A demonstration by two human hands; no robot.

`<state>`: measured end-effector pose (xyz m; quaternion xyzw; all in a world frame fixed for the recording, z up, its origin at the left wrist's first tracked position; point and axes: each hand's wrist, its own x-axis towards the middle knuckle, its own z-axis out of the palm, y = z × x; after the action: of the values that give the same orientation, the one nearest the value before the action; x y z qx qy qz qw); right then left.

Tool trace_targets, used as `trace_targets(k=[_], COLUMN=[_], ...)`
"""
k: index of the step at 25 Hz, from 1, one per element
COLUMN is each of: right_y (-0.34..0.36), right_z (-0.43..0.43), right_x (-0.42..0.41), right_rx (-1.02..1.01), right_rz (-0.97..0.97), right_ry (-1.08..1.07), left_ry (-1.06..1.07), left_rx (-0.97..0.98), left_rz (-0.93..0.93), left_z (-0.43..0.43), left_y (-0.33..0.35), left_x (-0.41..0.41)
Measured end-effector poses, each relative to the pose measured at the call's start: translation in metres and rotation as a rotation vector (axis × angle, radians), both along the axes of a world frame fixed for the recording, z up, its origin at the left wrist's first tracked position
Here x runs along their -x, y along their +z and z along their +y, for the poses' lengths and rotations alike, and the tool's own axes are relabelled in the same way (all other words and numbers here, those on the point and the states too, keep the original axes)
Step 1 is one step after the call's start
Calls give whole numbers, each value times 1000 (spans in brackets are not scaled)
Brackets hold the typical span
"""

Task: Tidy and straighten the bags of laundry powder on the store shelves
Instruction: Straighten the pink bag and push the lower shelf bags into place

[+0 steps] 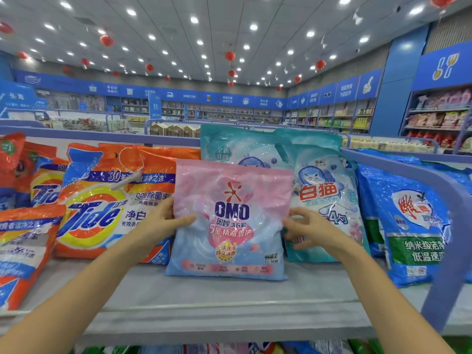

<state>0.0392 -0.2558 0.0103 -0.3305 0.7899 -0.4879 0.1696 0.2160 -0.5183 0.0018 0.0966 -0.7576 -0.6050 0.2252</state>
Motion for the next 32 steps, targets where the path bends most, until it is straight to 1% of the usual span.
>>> trace_targets(k=[2, 3, 4, 6, 8, 10, 13, 15, 17, 18, 20, 21, 23, 25, 28, 30, 32], right_y=[-12, -17, -22, -27, -27, -27, -30, -34, -34, -32, -31, -31, -31, -32, -29, -22, -11], right_z=[-5, -8, -12, -16, -14, -10, -7, -8, -10, -11, -15, -17, -22, -25, -27, -24, -14], right_x=[-8, -13, -15, -17, -16, -12, -13, -13, -12, -12, -11, -11, -12, -17, -24, -26, -33], right_rx=[-204, -223, -177, -43, 49, 102, 85, 118, 190, 222, 260, 267, 262, 286, 404, 479, 561], right_rz=[1, -26, -61, -106, -129, -173, -253, -347, -471, -525, -577, -560, -472, -378, -242, -238, -306], right_ry=[71, 120, 152, 139, 96, 58, 37, 16, 23, 20, -39, -91, -173, -233, -335, -376, -336], left_ry=[-54, -65, -53, 54, 189, 241, 269, 239, 140, 79, -29, -70, -86, -55, 20, 106, 191], left_rx=[44, 73, 99, 83, -11, -146, -384, -510, -597, -574, -413, -326, -207, -157, -129, -128, -132], left_rz=[-7, 9, 27, 59, 120, 133, 22, -33, -61, -127, -311, -376, -404, -345, -107, 14, 69], left_z=[-3, -5, -6, -3, 3, 11, 16, 15, 13, 12, 13, 13, 16, 21, 34, 40, 47], left_y=[-8, -13, -16, -17, -17, -19, -25, -25, -25, -25, -27, -28, -27, -27, -24, -18, -11], left_x=[-2, -2, 0, 6, 13, 17, 25, 28, 26, 21, 10, 6, 2, 2, 4, 8, 10])
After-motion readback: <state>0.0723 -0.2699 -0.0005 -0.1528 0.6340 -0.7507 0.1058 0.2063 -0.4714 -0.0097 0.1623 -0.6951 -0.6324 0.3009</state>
